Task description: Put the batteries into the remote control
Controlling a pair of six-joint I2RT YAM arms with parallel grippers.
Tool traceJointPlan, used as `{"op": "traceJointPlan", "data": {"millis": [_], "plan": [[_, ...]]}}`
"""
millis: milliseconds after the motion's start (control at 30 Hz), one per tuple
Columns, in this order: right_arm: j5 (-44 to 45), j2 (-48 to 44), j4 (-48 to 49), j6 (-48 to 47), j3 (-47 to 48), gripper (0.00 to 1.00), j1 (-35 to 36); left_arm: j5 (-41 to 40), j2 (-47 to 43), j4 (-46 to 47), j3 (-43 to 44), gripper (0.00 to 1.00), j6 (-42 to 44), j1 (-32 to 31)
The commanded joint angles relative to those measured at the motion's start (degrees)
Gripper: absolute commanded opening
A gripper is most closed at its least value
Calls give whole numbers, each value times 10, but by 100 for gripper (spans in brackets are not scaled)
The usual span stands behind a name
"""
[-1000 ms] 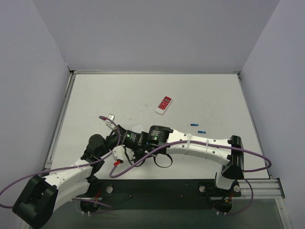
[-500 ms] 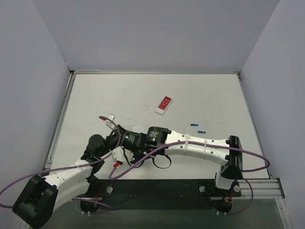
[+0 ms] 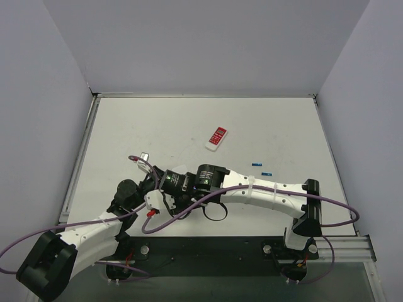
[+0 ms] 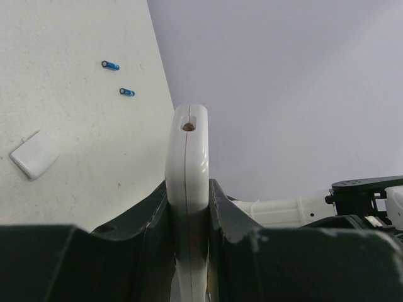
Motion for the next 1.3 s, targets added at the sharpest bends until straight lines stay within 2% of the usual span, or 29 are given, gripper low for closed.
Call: {"op": "traceJointPlan", "data": {"millis": [0, 133, 200, 333, 433, 533, 667, 733, 800, 900, 1267], "plan": [[-10, -52, 14, 42, 7, 32, 1, -39, -15, 37, -9, 0, -8, -2], [22, -98, 92, 114, -34, 33, -3, -62, -35, 23, -18, 0, -8, -1], [41, -130, 133, 180, -59, 33, -10, -83, -57, 4, -22, 0, -4, -1], [93, -161, 217, 320, -117, 44, -29, -123, -98, -33, -29, 0, 4, -1], [108, -157, 228, 403, -132, 54, -33, -144, -124, -66, -27, 0, 8, 0], [120, -144, 230, 466, -132, 54, -34, -158, -140, -88, -25, 0, 7, 1], [135, -138, 239, 525, -146, 45, -50, -166, -146, -99, -22, 0, 5, 1], [131, -141, 245, 554, -162, 36, -64, -163, -145, -99, -20, 0, 4, 1], [101, -149, 260, 564, -184, 28, -87, -161, -143, -97, -18, 0, 4, 1], [54, -162, 289, 582, -207, 22, -108, -159, -141, -96, -16, 0, 4, 1], [-1, -180, 322, 602, -251, 15, -133, -149, -128, -80, -11, 0, 5, 1]]}}
